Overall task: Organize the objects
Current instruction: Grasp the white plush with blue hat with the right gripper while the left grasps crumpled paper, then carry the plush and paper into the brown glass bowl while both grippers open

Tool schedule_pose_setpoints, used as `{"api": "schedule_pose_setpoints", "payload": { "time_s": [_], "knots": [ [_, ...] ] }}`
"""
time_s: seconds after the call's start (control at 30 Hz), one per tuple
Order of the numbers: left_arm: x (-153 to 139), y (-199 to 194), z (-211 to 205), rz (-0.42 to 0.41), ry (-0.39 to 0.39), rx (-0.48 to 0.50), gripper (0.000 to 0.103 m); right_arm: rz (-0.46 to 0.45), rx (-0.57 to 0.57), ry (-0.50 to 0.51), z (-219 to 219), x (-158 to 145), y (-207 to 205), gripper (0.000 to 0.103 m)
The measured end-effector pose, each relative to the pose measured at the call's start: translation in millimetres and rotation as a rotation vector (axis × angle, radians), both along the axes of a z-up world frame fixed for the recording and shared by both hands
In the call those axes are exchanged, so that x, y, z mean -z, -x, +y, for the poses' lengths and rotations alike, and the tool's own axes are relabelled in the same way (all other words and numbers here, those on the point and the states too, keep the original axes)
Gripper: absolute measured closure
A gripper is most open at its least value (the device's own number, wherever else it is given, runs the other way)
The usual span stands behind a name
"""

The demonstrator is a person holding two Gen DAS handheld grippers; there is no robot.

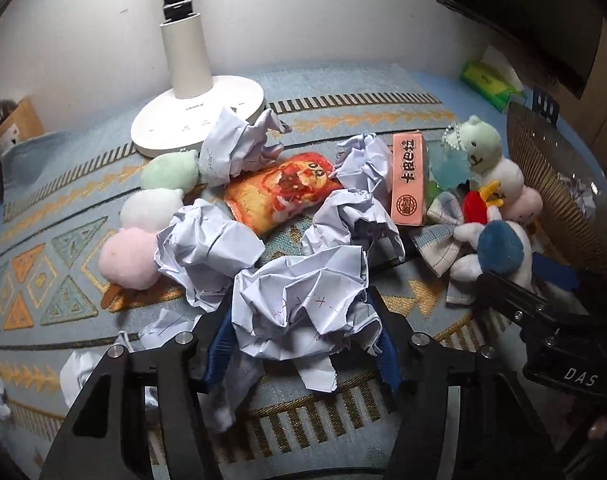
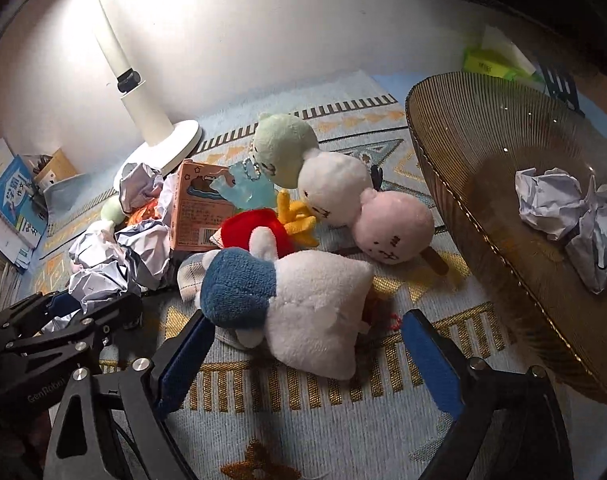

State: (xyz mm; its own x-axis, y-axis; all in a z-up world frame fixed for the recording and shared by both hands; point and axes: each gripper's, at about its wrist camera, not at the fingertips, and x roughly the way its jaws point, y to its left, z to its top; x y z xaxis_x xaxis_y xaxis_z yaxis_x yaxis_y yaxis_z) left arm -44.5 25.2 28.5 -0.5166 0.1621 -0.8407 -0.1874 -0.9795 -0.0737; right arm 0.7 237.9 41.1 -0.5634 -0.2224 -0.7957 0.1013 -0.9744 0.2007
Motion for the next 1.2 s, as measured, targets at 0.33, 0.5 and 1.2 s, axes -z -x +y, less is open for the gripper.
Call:
{"api": "schedule_pose_setpoints", "payload": {
  "time_s": [0.33, 0.5, 1.2],
  "knots": [
    [-17, -14, -10, 0.042, -0.116, 0.009, 0.053, 0.033, -0.054, 0.100, 6, -7, -14, 0.038],
    [-48, -24, -3, 0.122, -0.210, 0.098, 0.053, 0.133, -0.106, 0.148, 12, -35, -32, 0.039],
    [-97, 32, 159, 0.162, -0.261, 0.547, 0.051, 0.270, 0.364, 0.053, 157, -89, -46, 0.038]
  ]
}}
